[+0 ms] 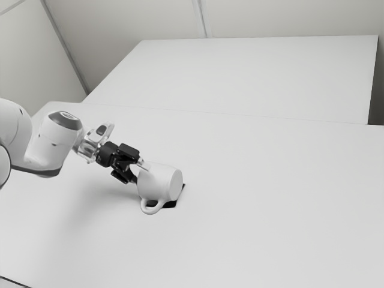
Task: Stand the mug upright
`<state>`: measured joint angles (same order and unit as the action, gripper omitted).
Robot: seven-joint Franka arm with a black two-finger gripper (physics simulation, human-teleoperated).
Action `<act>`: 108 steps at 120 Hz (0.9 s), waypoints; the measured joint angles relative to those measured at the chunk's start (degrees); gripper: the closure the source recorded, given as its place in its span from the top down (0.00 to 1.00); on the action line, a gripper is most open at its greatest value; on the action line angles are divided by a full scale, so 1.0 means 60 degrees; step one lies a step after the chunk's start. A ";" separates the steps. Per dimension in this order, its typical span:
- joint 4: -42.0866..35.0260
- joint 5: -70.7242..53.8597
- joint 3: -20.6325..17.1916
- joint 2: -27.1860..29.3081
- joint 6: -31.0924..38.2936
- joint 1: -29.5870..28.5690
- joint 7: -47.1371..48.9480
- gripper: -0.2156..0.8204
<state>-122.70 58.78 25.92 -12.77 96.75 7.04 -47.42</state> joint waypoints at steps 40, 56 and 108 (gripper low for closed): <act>-0.0196 0.0367 0.0001 0.0043 0.0237 0.0002 -0.0579 0.60; -0.0286 0.0560 0.0001 0.0047 0.0229 0.0001 -0.0723 0.53; -0.0310 0.0956 0.0001 0.0173 -0.0134 0.0011 -0.1052 0.18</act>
<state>-124.56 64.51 25.93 -11.74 95.95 7.10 -53.73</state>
